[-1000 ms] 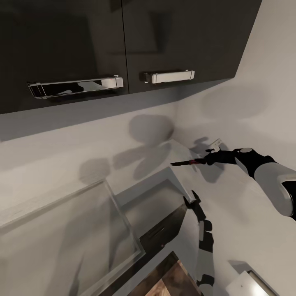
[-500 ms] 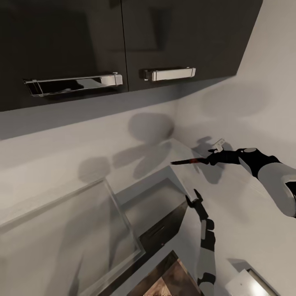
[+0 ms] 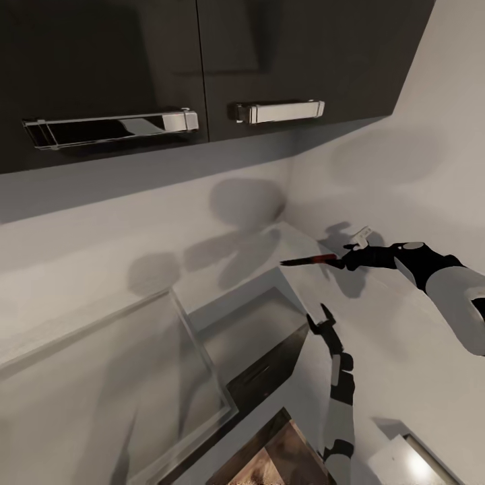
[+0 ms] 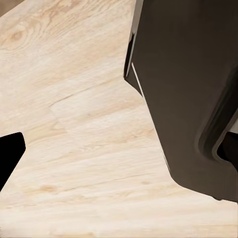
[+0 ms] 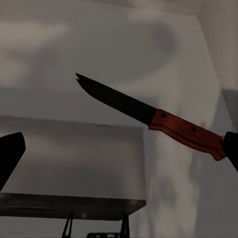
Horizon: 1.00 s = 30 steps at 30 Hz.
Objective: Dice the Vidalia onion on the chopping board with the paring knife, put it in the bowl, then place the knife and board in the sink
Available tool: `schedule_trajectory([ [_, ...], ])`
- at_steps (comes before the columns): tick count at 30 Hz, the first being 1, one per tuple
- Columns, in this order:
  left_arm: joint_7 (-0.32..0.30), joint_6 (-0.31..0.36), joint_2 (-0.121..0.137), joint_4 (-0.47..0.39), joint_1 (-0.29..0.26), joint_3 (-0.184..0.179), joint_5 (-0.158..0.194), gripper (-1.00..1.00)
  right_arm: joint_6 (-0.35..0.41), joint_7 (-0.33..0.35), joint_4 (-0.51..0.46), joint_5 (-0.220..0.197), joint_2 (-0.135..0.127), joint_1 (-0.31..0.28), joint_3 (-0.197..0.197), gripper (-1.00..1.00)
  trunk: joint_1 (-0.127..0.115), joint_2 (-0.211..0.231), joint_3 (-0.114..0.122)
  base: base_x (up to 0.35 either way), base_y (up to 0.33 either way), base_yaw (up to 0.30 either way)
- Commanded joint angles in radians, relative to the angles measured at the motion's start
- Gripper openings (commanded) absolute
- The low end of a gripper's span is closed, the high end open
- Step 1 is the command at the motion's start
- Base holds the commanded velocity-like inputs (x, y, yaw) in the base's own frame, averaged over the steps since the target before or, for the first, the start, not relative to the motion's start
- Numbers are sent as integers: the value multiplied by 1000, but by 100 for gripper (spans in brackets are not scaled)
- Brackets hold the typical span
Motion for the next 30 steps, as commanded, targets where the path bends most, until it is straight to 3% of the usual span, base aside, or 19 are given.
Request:
schedule_trajectory([
  [1, 0, -7, 0, 4, -2, -4, 7, 100, -8, 1, 0, 3, -1, -1, 6, 100, 0, -2, -3, 0, 0, 0],
  [30, 0, -7, 0, 5, -2, -4, 7, 100, -7, 1, 0, 3, -1, -1, 5, 100, 0, -2, -50, 0, 0, 0],
])
